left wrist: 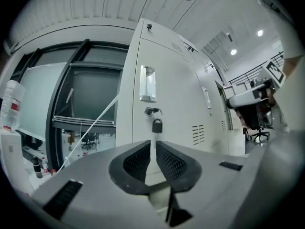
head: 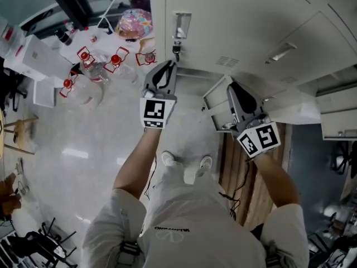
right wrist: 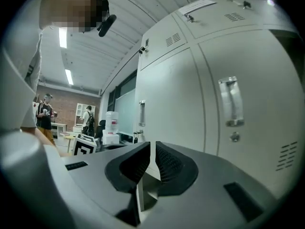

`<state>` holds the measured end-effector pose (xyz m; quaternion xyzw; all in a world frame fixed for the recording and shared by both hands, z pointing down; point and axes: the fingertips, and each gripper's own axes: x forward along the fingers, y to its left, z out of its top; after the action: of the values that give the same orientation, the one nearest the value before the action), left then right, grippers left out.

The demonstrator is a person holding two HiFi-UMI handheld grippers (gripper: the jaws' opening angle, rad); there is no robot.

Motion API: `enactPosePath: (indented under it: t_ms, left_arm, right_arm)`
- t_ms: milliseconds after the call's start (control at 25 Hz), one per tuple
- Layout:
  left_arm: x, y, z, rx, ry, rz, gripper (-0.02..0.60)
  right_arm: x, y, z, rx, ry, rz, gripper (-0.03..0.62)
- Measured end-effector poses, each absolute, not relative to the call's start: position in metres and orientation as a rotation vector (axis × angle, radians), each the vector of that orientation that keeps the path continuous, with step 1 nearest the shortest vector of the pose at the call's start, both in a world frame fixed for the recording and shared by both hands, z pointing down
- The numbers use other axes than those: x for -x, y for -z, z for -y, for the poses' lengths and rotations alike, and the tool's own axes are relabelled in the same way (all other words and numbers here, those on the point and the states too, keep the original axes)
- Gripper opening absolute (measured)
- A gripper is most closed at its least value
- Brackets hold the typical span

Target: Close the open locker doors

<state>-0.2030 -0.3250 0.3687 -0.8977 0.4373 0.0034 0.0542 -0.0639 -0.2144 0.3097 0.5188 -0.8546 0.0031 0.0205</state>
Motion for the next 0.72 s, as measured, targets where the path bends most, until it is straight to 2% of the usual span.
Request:
enactPosePath:
  t_ms: [120,200,440,560,720]
  left_arm:
    - [0.206,-0.407,0.276,2.781,0.071,-1.326,0.036]
    - [0.184,-0.441,0.228,2.849,0.178,-1.232,0.061]
    - [0.041,-0.531,0.08,3.051,0.425,-0.762,0.093]
    - [-0.015,-0.589,0.053,3.106,0.488,-0.744,0.126]
    - [-0.05,-0.659,0.06,3.092,0.587,-0.841,0.134]
  right_arm:
    - [0.015,-0.322,0.186,-1.65,-0.037,2.613,0.046]
    - [-0.023,-0.336,0.167,-1.675,-0.073,2.583,0.051]
    - [-0.123,-0.41,0.122,-1.7,-0.231,2.477,0.052]
    - [-0.15,-0.453,0.102,-1.692,-0.33,2.46,0.051]
    - [-0.174,-0.498,0.089,-1.657,-0.401,2.475,0.051]
